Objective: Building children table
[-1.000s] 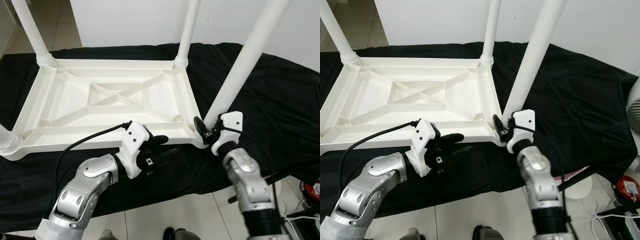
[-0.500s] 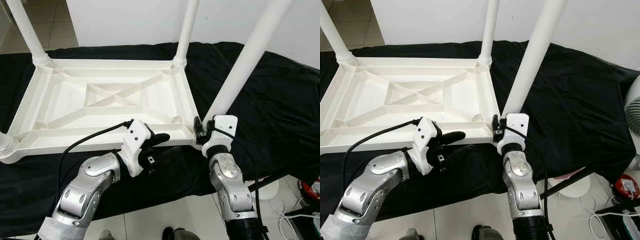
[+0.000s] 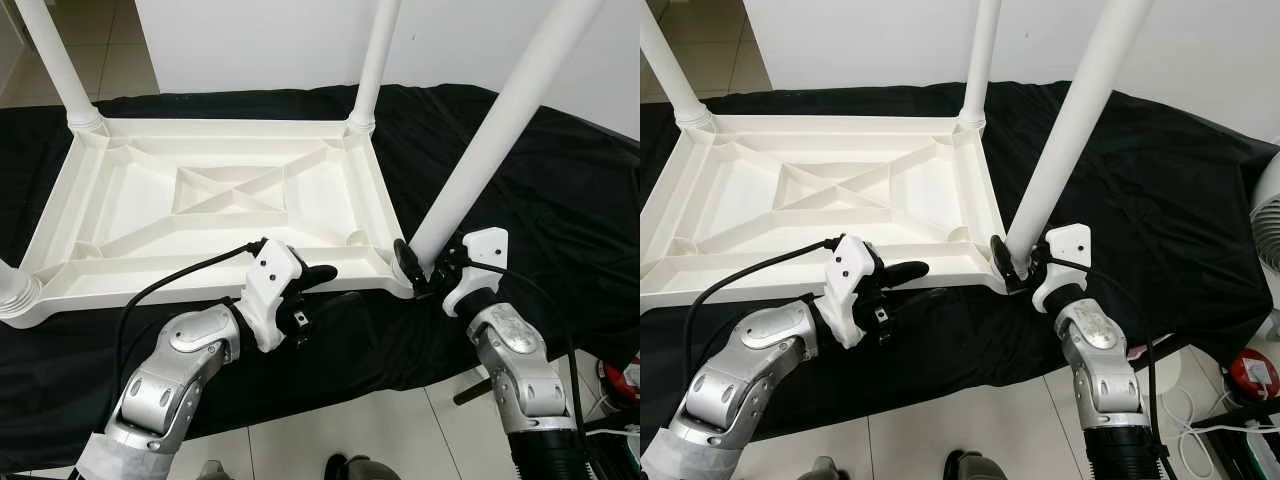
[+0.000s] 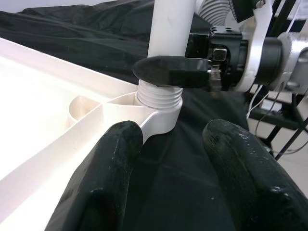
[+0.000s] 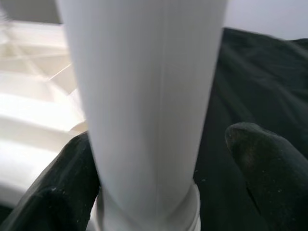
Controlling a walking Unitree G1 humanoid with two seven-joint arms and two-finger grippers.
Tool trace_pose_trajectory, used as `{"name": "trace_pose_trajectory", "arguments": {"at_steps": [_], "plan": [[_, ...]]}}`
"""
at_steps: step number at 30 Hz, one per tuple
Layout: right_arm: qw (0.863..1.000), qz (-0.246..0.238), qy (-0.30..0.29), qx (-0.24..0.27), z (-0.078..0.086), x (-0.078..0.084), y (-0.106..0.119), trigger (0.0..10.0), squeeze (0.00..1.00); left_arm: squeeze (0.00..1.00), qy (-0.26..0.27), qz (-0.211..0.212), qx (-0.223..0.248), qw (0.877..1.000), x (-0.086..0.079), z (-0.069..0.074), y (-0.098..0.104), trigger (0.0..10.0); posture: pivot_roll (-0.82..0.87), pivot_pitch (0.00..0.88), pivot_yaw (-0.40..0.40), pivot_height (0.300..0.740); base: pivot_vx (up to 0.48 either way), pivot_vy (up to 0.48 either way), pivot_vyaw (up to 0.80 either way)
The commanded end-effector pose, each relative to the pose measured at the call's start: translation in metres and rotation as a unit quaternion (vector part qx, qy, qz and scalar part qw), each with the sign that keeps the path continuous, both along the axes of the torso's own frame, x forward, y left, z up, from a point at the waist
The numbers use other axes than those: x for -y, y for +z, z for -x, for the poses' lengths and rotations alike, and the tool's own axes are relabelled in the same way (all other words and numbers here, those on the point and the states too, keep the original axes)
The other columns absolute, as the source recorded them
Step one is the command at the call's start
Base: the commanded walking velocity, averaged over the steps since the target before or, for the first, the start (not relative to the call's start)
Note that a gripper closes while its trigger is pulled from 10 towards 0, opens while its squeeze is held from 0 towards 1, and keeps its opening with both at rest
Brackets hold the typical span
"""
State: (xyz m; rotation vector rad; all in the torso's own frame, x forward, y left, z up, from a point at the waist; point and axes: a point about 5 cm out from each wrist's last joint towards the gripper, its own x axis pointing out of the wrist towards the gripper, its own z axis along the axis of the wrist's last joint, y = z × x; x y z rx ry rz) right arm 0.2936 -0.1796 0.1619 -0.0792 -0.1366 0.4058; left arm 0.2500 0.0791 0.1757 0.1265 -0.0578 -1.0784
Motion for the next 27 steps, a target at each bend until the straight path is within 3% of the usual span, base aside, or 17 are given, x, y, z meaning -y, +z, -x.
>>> {"name": "trace_pose_trajectory", "arguments": {"at_steps": [1, 9, 13, 15, 16, 17, 27], "plan": [[1.000, -0.003, 0.030, 0.004, -0.002, 0.001, 0.001, 10.0, 0.00, 0.00, 0.043, -0.016, 0.006, 0.999, 0.001, -0.002, -0.007, 10.0, 0.04, 0.124, -0.069, 0.740, 0.000, 0.000, 0.00], [0.992, 0.043, 0.116, 0.007, -0.019, -0.007, 0.004, 10.0, 0.00, 0.00, 0.042, -0.033, 0.018, 0.998, 0.005, -0.003, -0.013, 10.0, 0.05, 0.109, -0.063, 0.740, 0.000, 0.000, 0.00], [0.991, 0.047, 0.127, 0.005, -0.021, -0.008, 0.003, 10.0, 0.00, 0.00, 0.044, -0.034, 0.019, 0.998, 0.005, -0.003, -0.013, 10.0, 0.05, 0.109, -0.063, 0.740, 0.000, 0.000, 0.00], [0.985, 0.064, 0.162, -0.010, -0.025, -0.010, -0.003, 3.1, 0.00, 0.00, 0.058, -0.029, 0.023, 0.998, 0.006, -0.006, -0.013, 10.0, 0.06, 0.107, -0.065, 0.740, 0.000, 0.000, 0.00], [0.985, 0.064, 0.162, -0.010, -0.025, -0.010, -0.003, 3.1, 0.00, 0.00, 0.058, -0.029, 0.023, 0.998, 0.006, -0.006, -0.013, 10.0, 0.06, 0.107, -0.065, 0.740, 0.000, 0.000, 0.00], [0.983, 0.066, 0.169, -0.015, -0.026, -0.011, -0.005, 0.0, 0.00, 0.00, 0.062, -0.028, 0.024, 0.997, 0.007, -0.006, -0.012, 10.0, 0.06, 0.107, -0.065, 0.740, 0.000, 0.000, 0.00], [0.980, 0.055, 0.189, -0.030, -0.021, -0.008, -0.016, 0.0, 0.00, 0.00, 0.071, -0.023, 0.032, 0.997, 0.007, -0.008, -0.012, 10.0, 0.06, 0.120, -0.071, 0.740, 0.000, 0.000, 0.00]]}}
